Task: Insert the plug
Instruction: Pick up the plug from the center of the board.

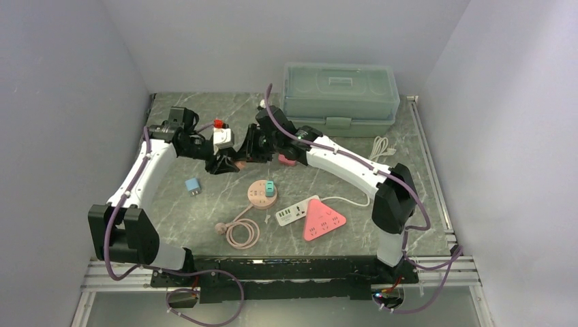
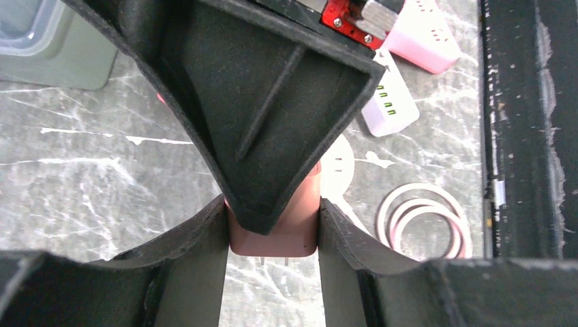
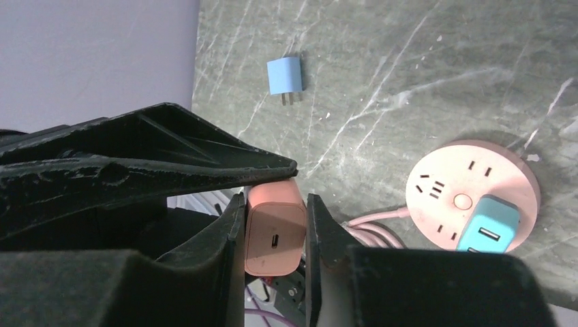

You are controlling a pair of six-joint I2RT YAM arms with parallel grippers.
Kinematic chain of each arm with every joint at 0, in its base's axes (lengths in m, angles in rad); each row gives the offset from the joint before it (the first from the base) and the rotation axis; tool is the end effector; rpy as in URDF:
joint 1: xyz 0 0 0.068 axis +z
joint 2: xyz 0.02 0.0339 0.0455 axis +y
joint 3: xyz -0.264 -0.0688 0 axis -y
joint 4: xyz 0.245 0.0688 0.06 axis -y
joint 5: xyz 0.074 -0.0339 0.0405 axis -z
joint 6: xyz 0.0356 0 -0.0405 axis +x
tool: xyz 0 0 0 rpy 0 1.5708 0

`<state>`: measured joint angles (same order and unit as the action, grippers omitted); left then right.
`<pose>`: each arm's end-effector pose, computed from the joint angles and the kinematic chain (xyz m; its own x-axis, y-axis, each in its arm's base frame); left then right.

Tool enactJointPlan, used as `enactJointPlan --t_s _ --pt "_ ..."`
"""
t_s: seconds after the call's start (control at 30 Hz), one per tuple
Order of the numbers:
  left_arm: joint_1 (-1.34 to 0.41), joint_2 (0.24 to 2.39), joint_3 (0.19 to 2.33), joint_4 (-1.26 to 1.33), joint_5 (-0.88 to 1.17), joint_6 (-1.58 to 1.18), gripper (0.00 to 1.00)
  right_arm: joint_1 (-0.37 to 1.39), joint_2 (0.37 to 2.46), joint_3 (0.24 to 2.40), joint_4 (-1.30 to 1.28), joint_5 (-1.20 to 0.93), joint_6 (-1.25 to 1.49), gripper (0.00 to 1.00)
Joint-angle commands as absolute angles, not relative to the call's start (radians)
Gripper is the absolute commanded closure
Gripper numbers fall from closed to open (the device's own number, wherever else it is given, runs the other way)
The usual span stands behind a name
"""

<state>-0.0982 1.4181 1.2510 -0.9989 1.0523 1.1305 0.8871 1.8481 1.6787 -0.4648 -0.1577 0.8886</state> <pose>0.2632 -0.0570 0.3086 -0.0380 0.4542 -0.8901 0.9933 0.1144 0.0160 0.2684 0.3383 0.3206 -0.8923 0.1185 -0.4357 -0.2426 0.6880 0.6839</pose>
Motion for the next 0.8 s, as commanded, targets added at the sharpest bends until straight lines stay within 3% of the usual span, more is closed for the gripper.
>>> enactJointPlan --t_s 0.0,0.1,0.17,0.2,0.47,0.77 --pt "-0.11 1.399 1.245 -0.907 1.03 1.134 0.65 0.893 1.842 1.725 -0.508 -0.166 0.867 0.92" --pt "-0.11 1.417 1.233 -0.87 0.991 1.075 0.48 0.89 1.84 1.742 -0.571 -0.133 0.833 1.0" --pt "-0.099 1.438 1.238 -0.884 0.975 1.05 0.11 0.89 1.844 1.762 -0.63 -0.086 0.802 1.0" --pt "-0.087 1.448 1.238 -0.892 0.982 1.04 0.02 0.89 1.848 1.769 -0.66 -0.065 0.788 1.0" --pt "0.074 1.585 1.306 -0.955 0.993 0.965 0.0 0.903 1.91 1.827 -0.849 0.064 0.7 1.0" --pt "0.146 1.741 1.373 -0.963 0.784 0.899 0.0 0.94 2.045 1.922 -0.943 0.122 0.653 1.0"
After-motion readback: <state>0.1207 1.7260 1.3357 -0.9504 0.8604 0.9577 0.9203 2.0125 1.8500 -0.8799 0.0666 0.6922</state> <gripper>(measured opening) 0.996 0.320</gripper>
